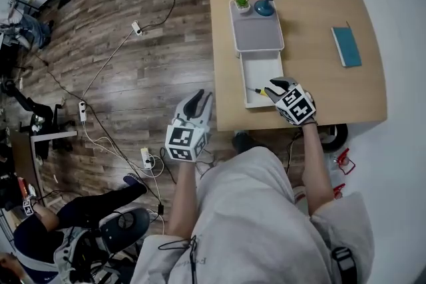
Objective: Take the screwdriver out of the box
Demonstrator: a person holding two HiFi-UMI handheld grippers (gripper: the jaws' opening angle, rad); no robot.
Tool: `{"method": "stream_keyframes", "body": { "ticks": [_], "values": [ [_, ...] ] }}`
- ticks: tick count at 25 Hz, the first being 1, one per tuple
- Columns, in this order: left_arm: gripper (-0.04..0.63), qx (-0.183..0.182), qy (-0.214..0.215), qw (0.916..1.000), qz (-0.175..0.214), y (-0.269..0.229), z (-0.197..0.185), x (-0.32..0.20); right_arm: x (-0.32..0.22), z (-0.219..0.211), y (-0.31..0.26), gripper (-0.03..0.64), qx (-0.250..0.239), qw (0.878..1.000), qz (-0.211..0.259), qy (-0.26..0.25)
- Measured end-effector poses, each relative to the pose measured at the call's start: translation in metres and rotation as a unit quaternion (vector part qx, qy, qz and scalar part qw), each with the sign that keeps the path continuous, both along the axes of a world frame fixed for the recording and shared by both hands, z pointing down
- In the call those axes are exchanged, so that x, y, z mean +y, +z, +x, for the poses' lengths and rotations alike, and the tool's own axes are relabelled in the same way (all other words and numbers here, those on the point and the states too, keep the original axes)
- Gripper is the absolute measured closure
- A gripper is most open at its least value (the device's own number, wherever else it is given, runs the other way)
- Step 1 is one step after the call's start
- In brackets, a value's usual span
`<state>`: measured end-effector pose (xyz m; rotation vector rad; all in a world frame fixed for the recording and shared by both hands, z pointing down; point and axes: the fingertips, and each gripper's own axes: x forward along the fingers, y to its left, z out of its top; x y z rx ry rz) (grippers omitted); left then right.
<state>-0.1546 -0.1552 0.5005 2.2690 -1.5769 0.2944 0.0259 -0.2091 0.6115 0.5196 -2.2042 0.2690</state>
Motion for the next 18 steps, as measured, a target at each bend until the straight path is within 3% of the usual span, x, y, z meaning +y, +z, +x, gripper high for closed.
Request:
{"method": "stream_keyframes", "body": {
  "ticks": [8, 18],
  "values": [
    [0.505, 0.005, -0.015, 0.9998, -0.008, 0.011, 0.018, -0.016, -0.016, -0.002, 0.027, 0.492, 0.03, 0.996, -0.031, -0.077],
    [0.505, 0.007, -0.033, 0.9994, -0.003, 0.019, 0.016, -0.03, -0.025, -0.016, 0.051, 0.488, 0.049, 0.99, -0.046, -0.127]
  ]
}}
